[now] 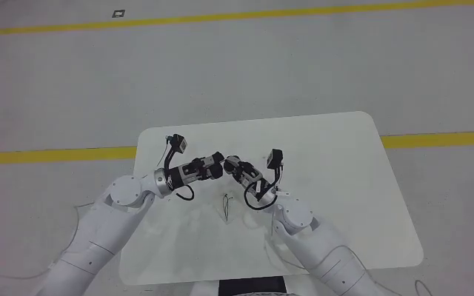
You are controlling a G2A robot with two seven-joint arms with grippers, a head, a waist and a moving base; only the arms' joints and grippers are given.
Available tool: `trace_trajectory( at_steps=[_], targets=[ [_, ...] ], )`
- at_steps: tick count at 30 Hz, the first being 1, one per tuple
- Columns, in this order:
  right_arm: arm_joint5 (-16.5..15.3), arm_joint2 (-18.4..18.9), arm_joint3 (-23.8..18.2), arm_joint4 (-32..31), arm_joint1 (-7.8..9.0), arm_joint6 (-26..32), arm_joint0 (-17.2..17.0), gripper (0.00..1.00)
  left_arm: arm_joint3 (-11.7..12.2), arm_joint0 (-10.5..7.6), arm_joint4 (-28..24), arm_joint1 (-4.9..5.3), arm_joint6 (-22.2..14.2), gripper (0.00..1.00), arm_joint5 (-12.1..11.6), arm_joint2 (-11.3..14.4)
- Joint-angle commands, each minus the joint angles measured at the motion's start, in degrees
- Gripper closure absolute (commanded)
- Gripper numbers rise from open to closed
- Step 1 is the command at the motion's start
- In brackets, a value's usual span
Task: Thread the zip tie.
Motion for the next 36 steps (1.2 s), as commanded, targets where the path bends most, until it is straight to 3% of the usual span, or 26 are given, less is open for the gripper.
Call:
trace_trajectory(
  at_steps=[1,10,36],
  targets=[
    [0.13,-0.01,0.09,-0.35,-0.06,-0.12,0.03,1.00,-0.14,0.15,-0.36,-0.05,-0.11,0.36,-0.17,-0.09],
    [0.77,0.20,0.09,-1.59,-0.24,-0.19,-0.08,1.00,-0.09,0.48,-0.49,-0.15,-0.68,0.51,-0.16,-0.58],
    [-0.05,0.62,-0.15,-4.14,-0.57,2.03,-0.55,1.00,0.71,0.49,-0.34,-0.74,-0.83,0.57,0.16,-1.06]
  ],
)
